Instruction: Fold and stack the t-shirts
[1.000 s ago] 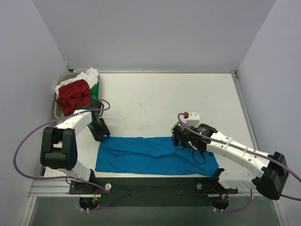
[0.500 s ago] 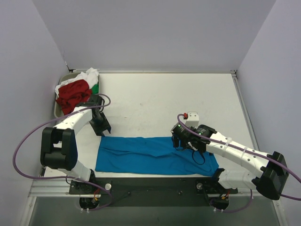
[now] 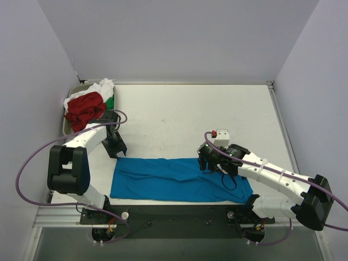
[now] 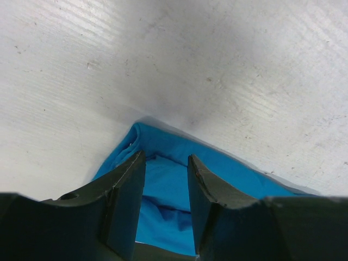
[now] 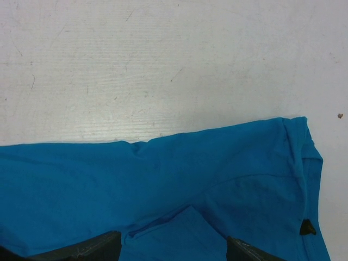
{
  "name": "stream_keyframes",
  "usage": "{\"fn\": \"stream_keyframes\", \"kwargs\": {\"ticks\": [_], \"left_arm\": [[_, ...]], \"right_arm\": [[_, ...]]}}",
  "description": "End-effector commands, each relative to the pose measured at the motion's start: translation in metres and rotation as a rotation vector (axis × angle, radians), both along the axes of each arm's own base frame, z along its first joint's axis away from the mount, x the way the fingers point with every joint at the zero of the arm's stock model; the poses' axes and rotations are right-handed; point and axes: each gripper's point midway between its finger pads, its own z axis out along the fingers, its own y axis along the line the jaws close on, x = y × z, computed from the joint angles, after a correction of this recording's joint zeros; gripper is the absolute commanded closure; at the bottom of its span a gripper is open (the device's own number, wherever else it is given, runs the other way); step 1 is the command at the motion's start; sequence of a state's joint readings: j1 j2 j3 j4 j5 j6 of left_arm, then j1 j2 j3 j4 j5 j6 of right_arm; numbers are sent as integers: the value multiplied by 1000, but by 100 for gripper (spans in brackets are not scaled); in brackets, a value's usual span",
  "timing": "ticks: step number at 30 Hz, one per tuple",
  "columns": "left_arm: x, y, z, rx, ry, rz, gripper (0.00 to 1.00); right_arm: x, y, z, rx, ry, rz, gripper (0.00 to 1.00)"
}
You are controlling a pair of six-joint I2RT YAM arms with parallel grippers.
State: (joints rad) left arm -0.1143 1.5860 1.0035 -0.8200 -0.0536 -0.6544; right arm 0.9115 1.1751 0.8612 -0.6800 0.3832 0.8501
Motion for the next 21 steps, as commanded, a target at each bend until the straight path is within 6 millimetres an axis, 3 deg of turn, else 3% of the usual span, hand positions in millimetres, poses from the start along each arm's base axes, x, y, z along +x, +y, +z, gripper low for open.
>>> {"fn": "stream_keyframes", "kwargs": {"ticks": [1,12,21], "left_arm": [[-5,6,-9,23,24,18,53],[-8,6,-14,23,33,20,55],[-7,4,-9,14,17,17,69]], "right_arm": [[-4,-5,-4,-34,11,12,23],[-4,-6,-7,-42,14,9,23],[-6,-5,-12,-36,25,6,24]]}}
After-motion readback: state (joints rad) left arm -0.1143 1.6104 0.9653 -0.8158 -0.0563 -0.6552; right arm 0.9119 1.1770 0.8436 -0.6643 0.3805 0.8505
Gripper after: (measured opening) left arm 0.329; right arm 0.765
